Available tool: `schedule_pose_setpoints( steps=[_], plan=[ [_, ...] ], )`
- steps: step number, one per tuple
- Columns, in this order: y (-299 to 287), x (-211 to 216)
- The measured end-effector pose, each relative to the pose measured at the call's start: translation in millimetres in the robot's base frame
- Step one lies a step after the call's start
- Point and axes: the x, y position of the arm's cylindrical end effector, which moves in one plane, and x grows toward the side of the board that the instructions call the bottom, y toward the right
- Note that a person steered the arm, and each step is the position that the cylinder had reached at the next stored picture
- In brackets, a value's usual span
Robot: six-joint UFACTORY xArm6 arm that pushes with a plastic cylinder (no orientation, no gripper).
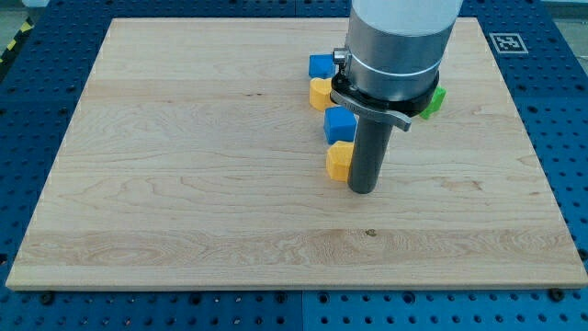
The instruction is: Move the green star slightly to the left
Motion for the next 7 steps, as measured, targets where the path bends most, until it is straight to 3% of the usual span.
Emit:
schedule_pose_setpoints(
  steps=[4,7],
  plan=[
    [45,108],
    [31,106]
  ],
)
